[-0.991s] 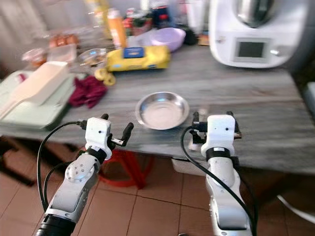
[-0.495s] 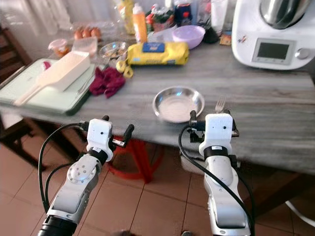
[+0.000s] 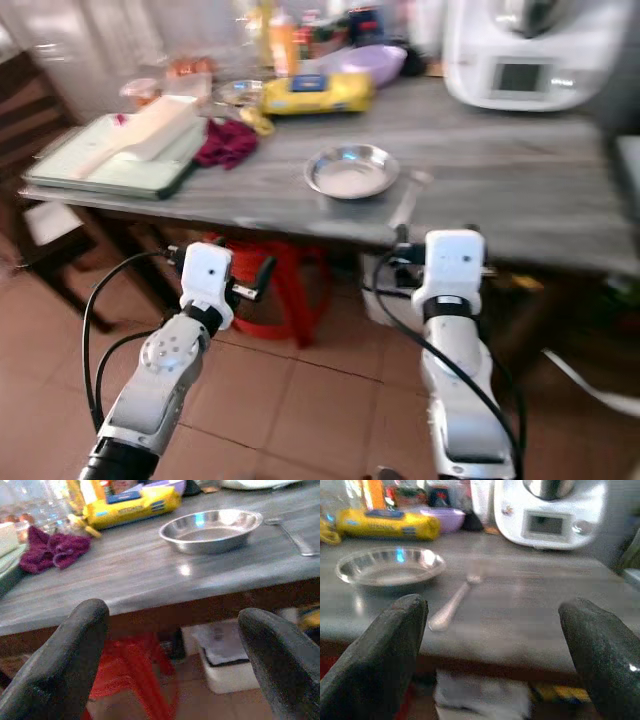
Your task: Setting the table
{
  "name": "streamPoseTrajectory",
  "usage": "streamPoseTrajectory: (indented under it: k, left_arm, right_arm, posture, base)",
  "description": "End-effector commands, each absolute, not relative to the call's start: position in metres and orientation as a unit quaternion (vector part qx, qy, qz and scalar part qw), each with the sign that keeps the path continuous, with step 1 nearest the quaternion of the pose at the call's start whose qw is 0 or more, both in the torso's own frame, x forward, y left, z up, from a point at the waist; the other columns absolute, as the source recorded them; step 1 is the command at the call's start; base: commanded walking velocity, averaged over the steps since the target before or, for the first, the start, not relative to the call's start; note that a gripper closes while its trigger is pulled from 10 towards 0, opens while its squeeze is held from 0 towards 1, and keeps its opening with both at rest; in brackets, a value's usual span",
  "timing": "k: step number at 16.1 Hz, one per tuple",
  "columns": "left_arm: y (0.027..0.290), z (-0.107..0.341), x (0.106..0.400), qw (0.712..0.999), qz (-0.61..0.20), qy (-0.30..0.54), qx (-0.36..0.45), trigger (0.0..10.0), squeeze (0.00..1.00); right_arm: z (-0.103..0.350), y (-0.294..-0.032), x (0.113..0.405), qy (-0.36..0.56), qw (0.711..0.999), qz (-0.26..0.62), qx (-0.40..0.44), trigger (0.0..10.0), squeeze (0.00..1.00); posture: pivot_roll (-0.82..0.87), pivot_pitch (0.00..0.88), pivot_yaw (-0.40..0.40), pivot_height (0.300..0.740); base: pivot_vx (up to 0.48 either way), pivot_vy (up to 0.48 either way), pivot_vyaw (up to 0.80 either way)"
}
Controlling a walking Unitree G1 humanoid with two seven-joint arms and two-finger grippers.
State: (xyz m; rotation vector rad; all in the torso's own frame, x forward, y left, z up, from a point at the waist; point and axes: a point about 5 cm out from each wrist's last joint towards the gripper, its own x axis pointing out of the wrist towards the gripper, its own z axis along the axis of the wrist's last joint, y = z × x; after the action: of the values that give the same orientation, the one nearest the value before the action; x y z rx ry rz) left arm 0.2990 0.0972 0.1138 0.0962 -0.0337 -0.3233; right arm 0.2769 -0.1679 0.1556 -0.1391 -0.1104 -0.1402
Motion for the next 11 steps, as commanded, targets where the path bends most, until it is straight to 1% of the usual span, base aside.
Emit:
streamPoseTrajectory:
  k: [1,8,9,11]
  left_arm:
    - [0.1075,0.1114,0.2987,0.987,-0.148,-0.010,0.061,10.0,0.00]
    - [0.1054,0.1088,0.2977,0.986,-0.155,-0.007,0.069,10.0,0.00]
    - [0.1043,0.1108,0.2985,0.985,-0.161,-0.015,0.066,10.0,0.00]
    - [0.1042,0.1141,0.2980,0.983,-0.179,-0.021,0.030,10.0,0.00]
  right_arm:
    - [0.1569,-0.1587,0.2788,-0.058,0.995,-0.055,-0.060,10.0,0.00]
    - [0.1560,-0.1601,0.2811,-0.054,0.995,-0.059,-0.055,10.0,0.00]
    - [0.1563,-0.1594,0.2819,-0.055,0.995,-0.059,-0.056,10.0,0.00]
    - [0.1562,-0.1587,0.2828,-0.055,0.995,-0.058,-0.056,10.0,0.00]
  posture:
    - [-0.11,0.069,0.122,0.740]
    - [-0.11,0.070,0.120,0.740]
    - [-0.11,0.070,0.120,0.740]
    - [-0.10,0.069,0.121,0.740]
  base:
    - [-0.345,0.000,0.00]
    - [-0.336,0.000,0.00]
    - [0.000,0.000,0.00]
    - [0.000,0.000,0.00]
